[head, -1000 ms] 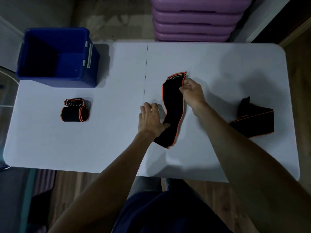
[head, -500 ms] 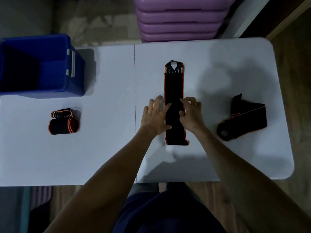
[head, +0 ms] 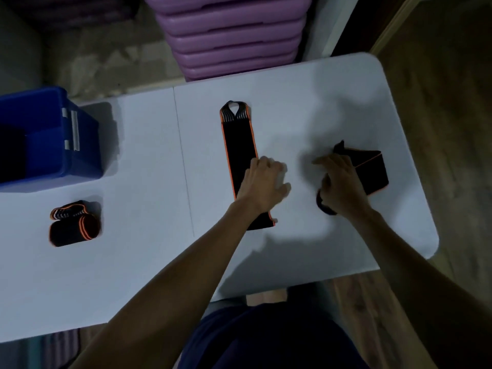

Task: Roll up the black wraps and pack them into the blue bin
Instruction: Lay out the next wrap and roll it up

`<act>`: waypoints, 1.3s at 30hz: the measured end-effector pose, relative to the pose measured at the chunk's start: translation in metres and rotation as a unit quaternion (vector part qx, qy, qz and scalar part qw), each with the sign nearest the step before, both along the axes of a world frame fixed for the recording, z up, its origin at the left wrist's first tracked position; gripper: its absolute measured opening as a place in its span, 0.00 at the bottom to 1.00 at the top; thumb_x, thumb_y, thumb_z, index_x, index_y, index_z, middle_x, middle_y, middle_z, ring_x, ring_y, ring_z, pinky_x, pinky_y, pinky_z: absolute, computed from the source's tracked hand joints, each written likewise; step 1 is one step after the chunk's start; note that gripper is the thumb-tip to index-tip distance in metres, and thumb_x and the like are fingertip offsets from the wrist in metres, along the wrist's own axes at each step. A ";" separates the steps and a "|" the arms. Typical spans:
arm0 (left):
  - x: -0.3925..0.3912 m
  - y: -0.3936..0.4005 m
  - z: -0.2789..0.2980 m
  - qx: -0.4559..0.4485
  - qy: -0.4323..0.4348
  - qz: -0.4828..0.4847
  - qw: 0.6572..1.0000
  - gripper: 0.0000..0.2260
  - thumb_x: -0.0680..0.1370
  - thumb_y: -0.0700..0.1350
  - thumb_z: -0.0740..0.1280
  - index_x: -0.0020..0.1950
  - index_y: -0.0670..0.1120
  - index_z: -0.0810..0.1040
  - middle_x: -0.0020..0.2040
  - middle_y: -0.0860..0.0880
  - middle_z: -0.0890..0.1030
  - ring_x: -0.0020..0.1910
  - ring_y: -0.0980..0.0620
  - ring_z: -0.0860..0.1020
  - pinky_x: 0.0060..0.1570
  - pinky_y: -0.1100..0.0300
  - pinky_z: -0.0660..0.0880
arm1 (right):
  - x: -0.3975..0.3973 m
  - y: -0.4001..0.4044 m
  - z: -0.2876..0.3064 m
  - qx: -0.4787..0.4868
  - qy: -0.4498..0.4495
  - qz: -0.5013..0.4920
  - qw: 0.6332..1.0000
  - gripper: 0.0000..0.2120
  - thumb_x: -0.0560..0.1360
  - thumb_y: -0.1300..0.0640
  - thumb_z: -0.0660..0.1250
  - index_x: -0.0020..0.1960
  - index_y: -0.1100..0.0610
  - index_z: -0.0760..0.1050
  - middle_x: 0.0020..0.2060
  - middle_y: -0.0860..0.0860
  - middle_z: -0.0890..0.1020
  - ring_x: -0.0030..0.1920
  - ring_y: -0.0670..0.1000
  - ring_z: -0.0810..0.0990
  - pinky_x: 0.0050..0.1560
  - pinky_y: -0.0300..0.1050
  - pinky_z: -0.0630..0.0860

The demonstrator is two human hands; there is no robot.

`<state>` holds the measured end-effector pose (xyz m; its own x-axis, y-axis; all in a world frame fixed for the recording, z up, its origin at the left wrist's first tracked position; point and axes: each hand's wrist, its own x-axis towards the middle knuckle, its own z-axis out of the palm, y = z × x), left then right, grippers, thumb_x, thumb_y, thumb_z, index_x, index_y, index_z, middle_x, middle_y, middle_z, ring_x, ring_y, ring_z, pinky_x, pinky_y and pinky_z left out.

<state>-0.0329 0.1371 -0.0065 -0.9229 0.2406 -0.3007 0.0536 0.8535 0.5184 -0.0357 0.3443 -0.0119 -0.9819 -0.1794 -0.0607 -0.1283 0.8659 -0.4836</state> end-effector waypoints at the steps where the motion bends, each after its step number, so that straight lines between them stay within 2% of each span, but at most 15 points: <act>1: -0.001 0.017 -0.001 0.007 -0.019 -0.027 0.999 0.22 0.77 0.54 0.67 0.69 0.48 0.72 0.66 0.43 0.72 0.65 0.41 0.69 0.62 0.47 0.70 | 0.003 0.021 0.004 0.023 0.007 0.009 1.000 0.21 0.68 0.71 0.64 0.60 0.60 0.75 0.57 0.57 0.78 0.60 0.61 0.73 0.60 0.58 0.73; 5: 0.005 0.078 -0.014 -0.004 -0.087 -0.088 0.992 0.24 0.75 0.47 0.69 0.71 0.54 0.68 0.64 0.44 0.69 0.62 0.41 0.70 0.54 0.47 0.75 | 0.013 0.085 0.003 0.073 0.010 0.070 0.995 0.21 0.65 0.66 0.64 0.59 0.60 0.76 0.56 0.57 0.78 0.57 0.61 0.74 0.56 0.58 0.74; 7: 0.014 0.098 -0.019 -0.033 -0.058 -0.103 0.992 0.23 0.74 0.43 0.68 0.69 0.53 0.71 0.62 0.45 0.68 0.60 0.42 0.71 0.46 0.50 0.74 | 0.014 0.107 -0.004 0.090 0.002 0.109 0.990 0.25 0.64 0.68 0.67 0.61 0.59 0.74 0.58 0.57 0.76 0.59 0.61 0.73 0.56 0.59 0.75; 11: 0.021 0.114 -0.028 -0.060 -0.027 -0.057 0.996 0.14 0.76 0.45 0.70 0.62 0.48 0.78 0.60 0.45 0.70 0.62 0.44 0.71 0.47 0.52 0.74 | 0.012 0.128 -0.013 0.078 -0.026 0.169 0.982 0.31 0.67 0.63 0.72 0.68 0.56 0.68 0.67 0.57 0.69 0.66 0.61 0.70 0.62 0.58 0.74; 14: 0.013 0.121 -0.021 0.066 -0.019 0.005 0.998 0.12 0.75 0.45 0.71 0.58 0.48 0.83 0.55 0.45 0.75 0.57 0.45 0.74 0.52 0.55 0.75 | 0.013 0.133 -0.014 0.033 -0.013 0.204 0.978 0.32 0.71 0.48 0.71 0.71 0.55 0.66 0.69 0.58 0.66 0.68 0.60 0.68 0.66 0.54 0.71; 17: -0.004 0.135 0.009 0.243 -0.028 0.152 0.958 0.06 0.72 0.40 0.76 0.47 0.48 0.84 0.52 0.49 0.76 0.53 0.52 0.75 0.53 0.74 0.69 | 0.008 0.138 -0.017 0.007 -0.026 0.217 0.976 0.36 0.71 0.37 0.69 0.70 0.58 0.67 0.66 0.57 0.70 0.67 0.57 0.69 0.68 0.51 0.69; 19: -0.020 0.143 0.030 0.289 -0.068 0.205 0.933 0.06 0.73 0.42 0.75 0.41 0.52 0.80 0.54 0.49 0.77 0.54 0.55 0.76 0.53 0.71 0.68 | 0.001 0.135 -0.016 -0.050 -0.049 0.163 0.984 0.28 0.75 0.40 0.65 0.68 0.55 0.69 0.60 0.55 0.76 0.60 0.56 0.75 0.62 0.51 0.73; 22: -0.036 0.151 0.052 0.376 -0.092 0.220 0.895 0.07 0.77 0.46 0.68 0.48 0.42 0.81 0.52 0.48 0.80 0.51 0.57 0.77 0.50 0.68 0.70 | -0.015 0.130 0.001 -0.169 -0.066 0.020 0.983 0.09 0.81 0.55 0.63 0.58 0.58 0.75 0.44 0.52 0.82 0.42 0.53 0.80 0.41 0.31 0.73; 25: -0.041 0.164 0.057 0.462 -0.069 0.292 0.835 0.12 0.75 0.45 0.57 0.53 0.46 0.78 0.46 0.51 0.80 0.47 0.55 0.77 0.50 0.61 0.72 | -0.033 0.125 0.031 -0.292 -0.063 -0.048 0.953 0.08 0.76 0.67 0.63 0.51 0.58 0.77 0.40 0.49 0.82 0.40 0.42 0.80 0.40 0.33 0.74; 27: -0.037 0.173 0.046 0.447 -0.064 0.294 0.842 0.13 0.74 0.44 0.57 0.51 0.49 0.79 0.47 0.51 0.81 0.48 0.53 0.77 0.54 0.57 0.73 | -0.047 0.122 0.051 -0.358 -0.077 -0.061 0.928 0.10 0.73 0.70 0.63 0.51 0.60 0.77 0.41 0.50 0.82 0.42 0.39 0.80 0.44 0.33 0.74; 29: -0.030 0.181 0.037 0.382 -0.078 0.237 0.890 0.10 0.74 0.39 0.59 0.50 0.47 0.79 0.48 0.51 0.82 0.49 0.53 0.78 0.57 0.56 0.75 | -0.058 0.118 0.066 -0.378 -0.091 -0.068 0.919 0.07 0.73 0.66 0.64 0.50 0.59 0.76 0.41 0.49 0.82 0.41 0.40 0.80 0.44 0.34 0.74; 31: -0.027 0.186 0.037 0.304 -0.095 0.204 0.926 0.09 0.71 0.37 0.61 0.48 0.40 0.76 0.44 0.49 0.81 0.44 0.52 0.77 0.49 0.56 0.76 | -0.065 0.113 0.077 -0.389 -0.105 -0.083 0.911 0.07 0.75 0.62 0.61 0.52 0.58 0.76 0.43 0.47 0.81 0.41 0.37 0.78 0.43 0.31 0.74; 33: -0.027 0.184 0.036 0.235 -0.084 0.200 0.948 0.12 0.67 0.41 0.62 0.48 0.38 0.75 0.43 0.45 0.80 0.41 0.47 0.77 0.45 0.49 0.78 | -0.070 0.108 0.083 -0.402 -0.125 -0.108 0.901 0.10 0.79 0.61 0.58 0.56 0.56 0.76 0.46 0.46 0.81 0.44 0.35 0.78 0.46 0.30 0.74; 37: -0.020 0.166 0.024 0.164 -0.143 0.228 0.949 0.20 0.69 0.54 0.70 0.57 0.46 0.78 0.55 0.47 0.83 0.57 0.44 0.80 0.59 0.47 0.77 | -0.082 0.098 0.095 -0.454 -0.155 -0.122 0.869 0.11 0.82 0.52 0.58 0.57 0.54 0.77 0.50 0.49 0.84 0.52 0.47 0.82 0.54 0.42 0.79; 39: -0.011 0.155 0.019 0.158 -0.179 0.232 0.943 0.13 0.73 0.53 0.73 0.52 0.47 0.78 0.53 0.49 0.83 0.57 0.45 0.81 0.57 0.54 0.77 | -0.087 0.088 0.100 -0.479 -0.154 -0.112 0.857 0.12 0.82 0.53 0.60 0.54 0.60 0.77 0.47 0.53 0.84 0.49 0.48 0.83 0.51 0.44 0.79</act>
